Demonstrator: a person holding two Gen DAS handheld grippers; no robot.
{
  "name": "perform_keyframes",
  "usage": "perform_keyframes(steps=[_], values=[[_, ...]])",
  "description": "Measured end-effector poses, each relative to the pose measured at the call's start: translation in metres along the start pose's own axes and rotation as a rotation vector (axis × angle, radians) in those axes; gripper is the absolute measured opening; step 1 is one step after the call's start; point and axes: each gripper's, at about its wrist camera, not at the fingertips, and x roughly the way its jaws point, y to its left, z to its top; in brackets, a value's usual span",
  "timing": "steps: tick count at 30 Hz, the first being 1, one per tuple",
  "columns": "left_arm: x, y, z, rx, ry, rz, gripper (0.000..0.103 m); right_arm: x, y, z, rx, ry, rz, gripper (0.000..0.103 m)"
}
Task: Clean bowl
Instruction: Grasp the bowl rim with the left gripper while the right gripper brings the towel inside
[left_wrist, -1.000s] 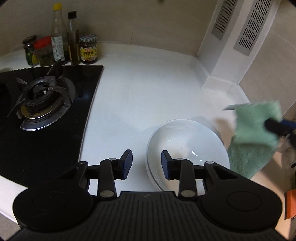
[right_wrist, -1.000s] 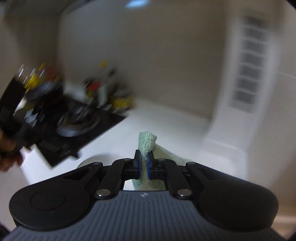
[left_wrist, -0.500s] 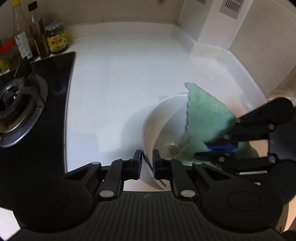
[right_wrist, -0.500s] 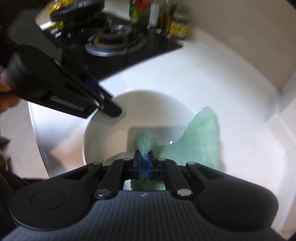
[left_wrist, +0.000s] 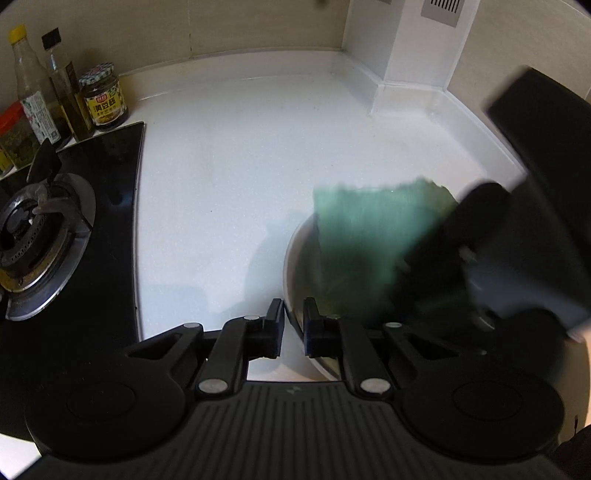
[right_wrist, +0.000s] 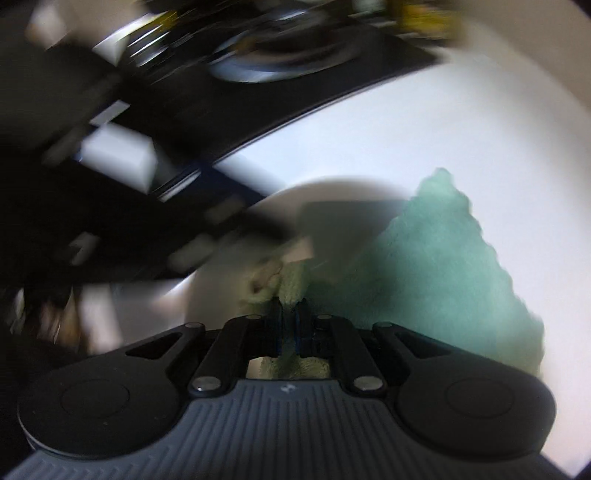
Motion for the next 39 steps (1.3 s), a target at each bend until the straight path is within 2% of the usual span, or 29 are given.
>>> perform_keyframes(steps=[2, 4, 6, 8, 11, 12, 16, 17, 20, 21, 24, 25, 30, 31, 32, 35, 39], values=[[0.000, -0.001, 0.000, 0.004, -0.001, -0.005, 0.006, -0.003, 0.000, -0.007, -0.036, 0.059, -0.022, 0.004], [0.000, -0.004, 0.000, 0.017, -0.001, 0.002, 0.006, -0.008, -0.004, -0.013, -0.061, 0.099, -0.119, 0.003], [0.000, -0.006, 0.000, 0.024, -0.003, 0.000, 0.007, -0.011, -0.012, -0.013, -0.039, 0.083, -0.186, 0.002], [0.000, -0.009, 0.000, 0.036, -0.001, 0.011, 0.007, -0.010, -0.015, -0.008, -0.012, 0.031, -0.234, 0.002], [0.001, -0.010, -0.001, 0.037, 0.004, 0.027, 0.006, -0.006, -0.011, -0.003, 0.032, -0.076, -0.201, 0.007], [0.001, -0.009, -0.001, 0.031, 0.003, 0.028, 0.006, -0.005, -0.008, -0.003, 0.031, -0.087, -0.173, 0.007], [0.003, -0.006, -0.001, 0.006, -0.003, 0.032, 0.004, -0.016, 0.002, -0.019, -0.016, -0.047, -0.014, 0.006], [0.003, -0.007, -0.001, 0.002, -0.005, 0.034, 0.004, -0.020, 0.001, -0.025, -0.027, -0.024, 0.000, 0.005], [0.004, -0.007, -0.001, 0.001, -0.007, 0.036, 0.004, -0.044, -0.006, -0.045, -0.039, 0.005, -0.121, 0.004], [0.004, -0.008, 0.000, 0.003, -0.005, 0.035, 0.004, -0.059, -0.008, -0.051, -0.020, -0.040, -0.158, 0.004], [0.004, -0.008, -0.001, 0.000, -0.007, 0.032, 0.004, -0.117, -0.017, -0.073, 0.119, -0.240, -0.143, 0.004], [0.004, -0.008, -0.001, -0.002, -0.008, 0.031, 0.004, -0.134, -0.018, -0.082, 0.158, -0.297, -0.171, 0.004], [0.005, -0.008, -0.001, -0.005, -0.007, 0.032, 0.004, -0.189, -0.022, -0.112, 0.296, -0.486, -0.423, 0.004], [0.005, -0.009, -0.001, -0.004, -0.008, 0.034, 0.004, -0.192, -0.021, -0.113, 0.307, -0.507, -0.449, 0.004], [0.005, -0.009, -0.001, -0.004, -0.010, 0.034, 0.004, -0.190, -0.023, -0.112, 0.321, -0.528, -0.443, 0.004], [0.005, -0.008, -0.002, -0.007, -0.015, 0.032, 0.004, -0.193, -0.037, -0.127, 0.367, -0.577, -0.341, 0.004], [0.004, -0.007, -0.002, -0.011, -0.016, 0.025, 0.004, -0.112, -0.050, -0.096, 0.362, -0.505, -0.173, 0.004]])
